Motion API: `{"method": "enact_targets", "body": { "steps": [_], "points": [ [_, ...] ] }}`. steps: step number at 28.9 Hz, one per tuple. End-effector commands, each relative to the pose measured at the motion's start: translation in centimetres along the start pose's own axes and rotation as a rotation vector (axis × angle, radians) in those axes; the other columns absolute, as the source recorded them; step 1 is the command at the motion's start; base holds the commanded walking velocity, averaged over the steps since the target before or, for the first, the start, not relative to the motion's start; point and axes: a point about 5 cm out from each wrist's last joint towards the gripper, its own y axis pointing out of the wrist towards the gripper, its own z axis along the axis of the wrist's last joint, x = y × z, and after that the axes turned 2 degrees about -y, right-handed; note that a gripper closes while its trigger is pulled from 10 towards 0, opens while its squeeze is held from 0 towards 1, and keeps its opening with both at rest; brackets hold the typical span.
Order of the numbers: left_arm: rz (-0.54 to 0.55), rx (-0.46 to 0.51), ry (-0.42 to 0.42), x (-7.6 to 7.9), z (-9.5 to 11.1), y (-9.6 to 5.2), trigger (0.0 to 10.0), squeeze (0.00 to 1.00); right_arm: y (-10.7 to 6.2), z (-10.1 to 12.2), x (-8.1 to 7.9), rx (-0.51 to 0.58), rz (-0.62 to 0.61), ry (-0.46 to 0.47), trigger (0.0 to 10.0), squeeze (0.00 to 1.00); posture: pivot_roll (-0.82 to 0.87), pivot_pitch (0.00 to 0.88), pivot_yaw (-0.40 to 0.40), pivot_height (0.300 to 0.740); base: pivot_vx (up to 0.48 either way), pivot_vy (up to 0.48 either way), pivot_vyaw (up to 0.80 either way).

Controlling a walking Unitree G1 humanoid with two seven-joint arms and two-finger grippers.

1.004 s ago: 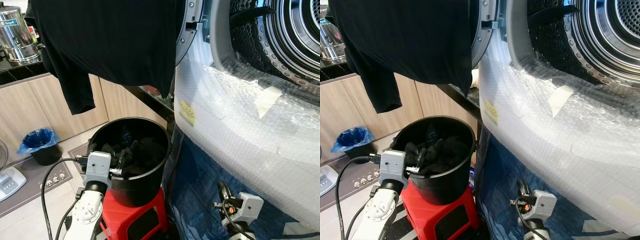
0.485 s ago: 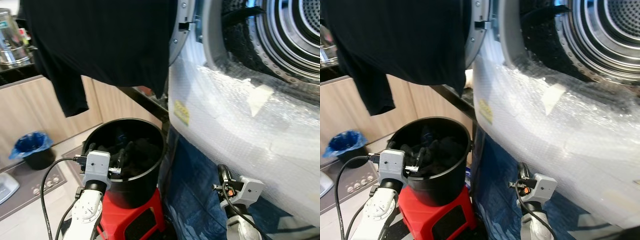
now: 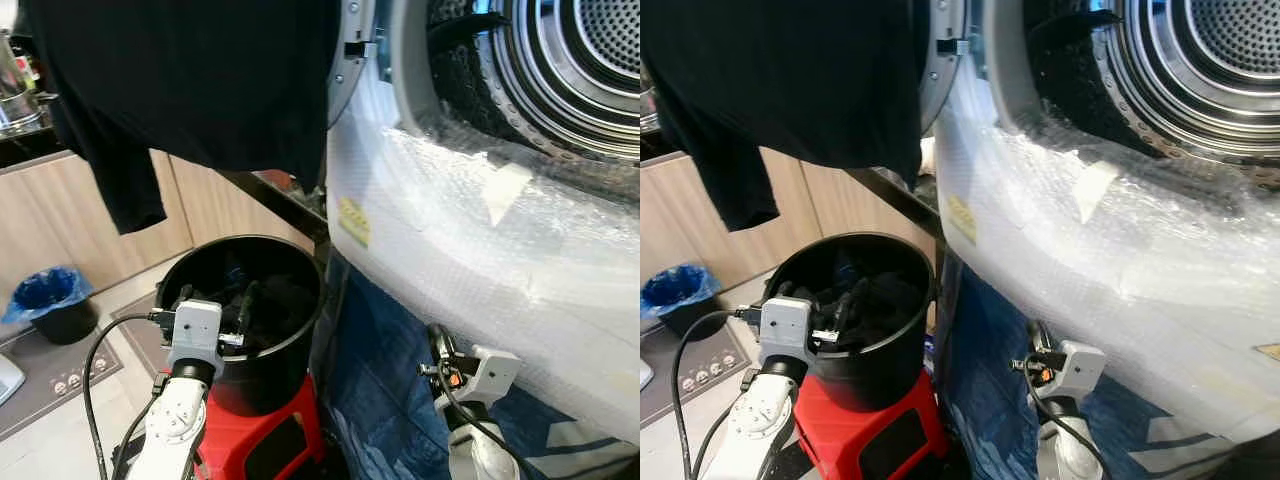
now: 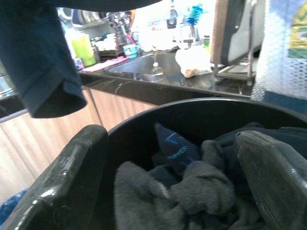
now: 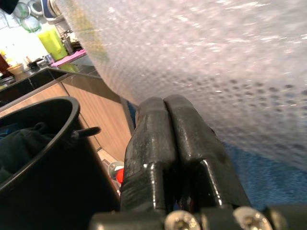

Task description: Clothes washing

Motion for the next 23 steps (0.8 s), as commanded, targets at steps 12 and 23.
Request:
{"method": "enact_targets", "body": {
  "steps": [12,23],
  "points": [
    [0.024,0.002,0.021,-0.38,0.22,0.33,10.0,0.0,0.39,-0.15,-1.12,-0.014,0.017,0.021,10.0,0.0,0.07,0.033,-0.029,0.74,0.0,-0.157,-0.8],
    [0.035,0.009,0.008,-0.5,0.34,0.42,10.0,0.0,0.62,0.19,-1.59,0.003,0.047,0.006,10.0,0.0,0.06,0.041,-0.029,0.74,0.0,-0.034,-0.22]
  ]
}}
